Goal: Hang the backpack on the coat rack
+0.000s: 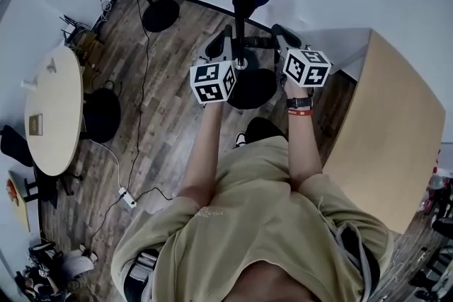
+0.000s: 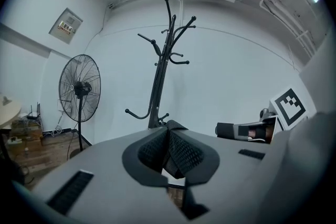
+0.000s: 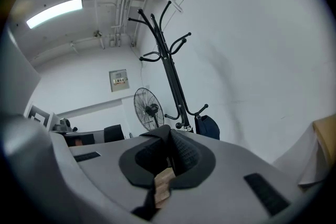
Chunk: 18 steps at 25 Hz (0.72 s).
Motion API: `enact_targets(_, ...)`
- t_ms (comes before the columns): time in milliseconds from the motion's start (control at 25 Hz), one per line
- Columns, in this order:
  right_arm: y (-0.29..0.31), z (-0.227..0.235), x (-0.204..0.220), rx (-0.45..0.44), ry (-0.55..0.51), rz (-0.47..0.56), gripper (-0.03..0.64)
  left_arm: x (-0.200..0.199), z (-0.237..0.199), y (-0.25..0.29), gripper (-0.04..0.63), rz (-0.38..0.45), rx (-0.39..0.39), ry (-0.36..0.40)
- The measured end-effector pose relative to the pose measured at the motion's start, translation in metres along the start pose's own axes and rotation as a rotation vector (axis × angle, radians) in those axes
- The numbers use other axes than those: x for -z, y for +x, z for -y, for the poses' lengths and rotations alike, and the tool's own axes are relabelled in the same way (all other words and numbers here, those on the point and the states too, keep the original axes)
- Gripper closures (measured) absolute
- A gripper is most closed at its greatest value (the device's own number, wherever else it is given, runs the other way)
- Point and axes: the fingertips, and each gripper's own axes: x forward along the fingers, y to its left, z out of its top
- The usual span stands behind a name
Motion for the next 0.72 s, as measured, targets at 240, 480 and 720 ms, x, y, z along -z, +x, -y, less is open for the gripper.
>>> enact_targets(240,0.029,0.013,-0.019,0.000,-0.044,-0.003,0.601,-0.015,-0.003,0.036,0.571,0.021,0.011,0.003)
enact_targets(480,0.069,0.034,-0.029,-0.045,-0.021,-0.030,0.601,-0.025,-0.007,0.083,0.571,0.021,0.001,-0.009)
enact_targets(720,0.100,0.051,-0.034,-0.084,-0.011,-0.043,0.601,-0.026,-0.032,0.116,0.571,0.026,-0.046,-0.028)
